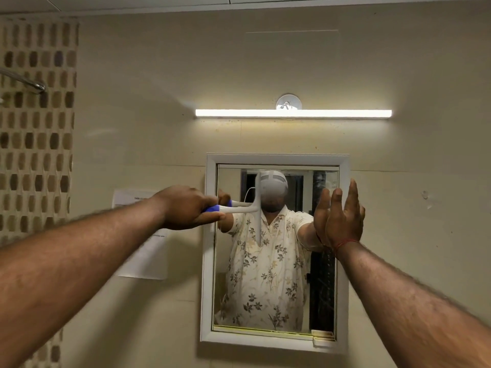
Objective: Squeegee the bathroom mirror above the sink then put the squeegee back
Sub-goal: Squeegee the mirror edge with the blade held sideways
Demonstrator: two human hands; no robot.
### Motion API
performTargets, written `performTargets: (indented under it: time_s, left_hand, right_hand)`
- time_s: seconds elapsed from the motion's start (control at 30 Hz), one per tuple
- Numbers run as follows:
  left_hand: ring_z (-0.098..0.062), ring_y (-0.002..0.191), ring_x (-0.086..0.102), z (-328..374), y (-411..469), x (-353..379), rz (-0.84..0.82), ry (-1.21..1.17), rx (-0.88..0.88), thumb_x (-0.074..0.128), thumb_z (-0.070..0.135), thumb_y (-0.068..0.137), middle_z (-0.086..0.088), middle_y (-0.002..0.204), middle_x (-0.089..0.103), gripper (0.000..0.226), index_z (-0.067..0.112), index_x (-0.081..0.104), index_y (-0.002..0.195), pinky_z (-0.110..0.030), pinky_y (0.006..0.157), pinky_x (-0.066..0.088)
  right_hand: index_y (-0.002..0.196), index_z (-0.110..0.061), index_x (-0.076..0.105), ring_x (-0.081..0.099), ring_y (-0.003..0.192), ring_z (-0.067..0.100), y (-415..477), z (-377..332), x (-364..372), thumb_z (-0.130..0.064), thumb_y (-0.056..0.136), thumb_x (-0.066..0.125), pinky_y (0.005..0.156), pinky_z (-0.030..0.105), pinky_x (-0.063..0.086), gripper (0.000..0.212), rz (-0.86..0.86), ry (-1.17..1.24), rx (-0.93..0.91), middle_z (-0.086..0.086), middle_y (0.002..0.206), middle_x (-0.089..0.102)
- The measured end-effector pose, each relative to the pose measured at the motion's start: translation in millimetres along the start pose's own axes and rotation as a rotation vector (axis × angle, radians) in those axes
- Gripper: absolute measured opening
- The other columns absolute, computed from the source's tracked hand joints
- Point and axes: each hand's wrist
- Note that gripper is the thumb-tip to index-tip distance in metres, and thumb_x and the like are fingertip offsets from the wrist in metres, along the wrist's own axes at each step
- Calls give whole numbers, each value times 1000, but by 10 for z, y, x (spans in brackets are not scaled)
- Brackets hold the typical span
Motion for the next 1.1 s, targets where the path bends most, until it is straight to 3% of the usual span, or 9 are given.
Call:
performTargets:
  time_s: [0.1,0.23,0.3,0.37,0.47,0.6,0.73,0.9,1.1]
  left_hand:
    - [4,69,52,403,254,-5,27,-46,91,34,72,106,25,88,53,53,30,67,107,-21,64,40]
    - [-14,120,66,834,583,164,118,-66,221,24,79,105,3,126,72,71,27,70,122,-27,84,51]
    - [-16,108,67,1037,744,265,141,-52,247,22,80,105,4,112,71,70,28,68,116,-29,79,50]
    - [-14,94,65,1249,871,302,165,-73,257,27,78,107,7,101,68,62,29,66,106,-29,74,43]
    - [-12,84,61,1436,980,330,192,-94,259,31,75,108,9,95,66,58,29,66,101,-30,72,39]
    - [-13,82,58,1435,982,374,203,-71,257,30,74,109,8,92,63,59,28,65,100,-26,68,33]
    - [-14,87,60,1437,951,375,192,-53,279,27,76,108,7,97,64,62,29,65,104,-28,70,35]
    - [-12,103,62,1558,841,323,162,107,316,25,76,109,6,113,65,60,32,65,116,-21,57,16]
    - [-12,91,57,1665,816,306,86,10,249,26,77,108,5,105,64,48,37,49,94,-24,57,24]
  right_hand:
    - [169,-31,32,33,158,39,-1,1,-45,-87,89,9,124,62,34,100,-34,-31,-62,9,177,31]
    - [161,-19,34,46,152,46,42,93,-20,-52,112,30,124,64,32,58,-68,-10,-152,27,167,43]
    - [172,-19,23,26,165,33,67,31,-111,-76,105,18,134,54,15,88,-138,35,-136,12,177,32]
    - [175,-36,11,7,169,23,120,66,-159,-98,89,8,137,55,5,106,-170,128,-71,-9,181,15]
    - [163,-70,8,-3,169,16,180,194,-209,-96,93,11,135,63,3,75,-216,240,-9,-26,178,9]
    - [162,-72,6,-9,169,14,166,196,-195,-88,98,11,135,61,-1,67,-229,199,-15,-27,178,6]
    - [163,-70,2,-7,169,15,157,188,-167,-102,84,6,134,50,-2,86,-214,161,-24,-16,182,8]
    - [161,-73,0,-3,170,18,172,209,-131,-103,82,4,136,58,3,85,-207,142,-36,-19,180,13]
    - [161,-72,-3,-3,170,18,138,192,-126,-100,86,3,136,60,3,81,-192,107,-47,-19,180,13]
Point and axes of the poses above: each hand's wrist, its own y-axis towards the middle knuckle, its own x-axis out of the palm, z = x × y
